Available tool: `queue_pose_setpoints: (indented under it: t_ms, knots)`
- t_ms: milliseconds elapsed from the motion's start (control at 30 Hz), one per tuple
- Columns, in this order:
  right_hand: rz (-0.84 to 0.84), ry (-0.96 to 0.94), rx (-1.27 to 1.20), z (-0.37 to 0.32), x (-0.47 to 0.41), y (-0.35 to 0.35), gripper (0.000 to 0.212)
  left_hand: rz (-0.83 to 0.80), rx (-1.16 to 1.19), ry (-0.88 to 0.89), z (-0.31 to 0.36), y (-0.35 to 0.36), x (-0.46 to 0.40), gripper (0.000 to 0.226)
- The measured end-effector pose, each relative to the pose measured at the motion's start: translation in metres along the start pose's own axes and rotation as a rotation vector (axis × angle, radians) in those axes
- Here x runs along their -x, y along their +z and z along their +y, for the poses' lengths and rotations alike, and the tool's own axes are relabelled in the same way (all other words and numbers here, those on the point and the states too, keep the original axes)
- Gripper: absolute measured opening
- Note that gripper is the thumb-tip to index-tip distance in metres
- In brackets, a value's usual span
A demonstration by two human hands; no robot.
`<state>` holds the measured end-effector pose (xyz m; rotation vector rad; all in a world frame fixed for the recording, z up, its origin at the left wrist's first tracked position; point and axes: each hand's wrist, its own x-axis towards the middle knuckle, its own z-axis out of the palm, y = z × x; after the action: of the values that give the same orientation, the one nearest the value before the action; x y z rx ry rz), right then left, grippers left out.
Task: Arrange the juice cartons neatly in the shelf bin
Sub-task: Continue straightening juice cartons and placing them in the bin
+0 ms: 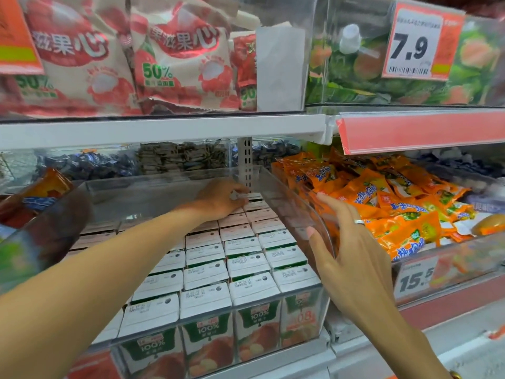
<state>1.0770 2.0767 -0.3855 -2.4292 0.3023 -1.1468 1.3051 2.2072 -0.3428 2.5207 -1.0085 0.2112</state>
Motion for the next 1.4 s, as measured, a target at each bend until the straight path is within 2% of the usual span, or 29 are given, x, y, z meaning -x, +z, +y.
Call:
queue_pose_setpoints:
  t_ms: [333,533,700,833,1000,1133,1200,1300,1400]
  knots:
    - [0.028,0.003,0.004,0.001,0.000,0.002,0.045,-0.088,-0.080,-0.103,0.017,0.003,-0.035,0.030]
    - [0.028,-0.014,0.010,0.001,0.000,0.003,0.044,-0.120,-0.285,-0.003,0.012,0.000,-0.033,0.027]
    - [0.034,-0.018,0.015,0.001,0.000,0.003,0.044,-0.061,-0.337,0.031,0.007,0.002,-0.024,0.032]
    - [0.032,-0.027,0.025,-0.001,0.000,0.001,0.043,0.049,-0.161,-0.017,0.003,0.001,-0.015,0.035]
    - [0.030,-0.018,0.039,-0.002,-0.001,0.000,0.041,0.356,0.091,-0.050,0.007,-0.011,-0.001,0.035]
    - [0.000,-0.022,0.050,-0.003,-0.003,-0.002,0.041,0.498,0.233,-0.008,0.015,-0.020,0.024,0.040]
    - [-0.037,-0.027,0.063,-0.004,-0.004,-0.006,0.043,0.561,0.343,-0.063,0.022,-0.026,0.042,0.039]
    - [-0.135,-0.025,0.083,-0.012,-0.006,-0.016,0.052,0.591,0.607,-0.156,0.033,-0.032,0.077,0.031]
    - [-0.116,-0.074,0.162,-0.034,-0.001,-0.031,0.053,0.534,0.761,-0.253,0.043,-0.040,0.123,0.029]
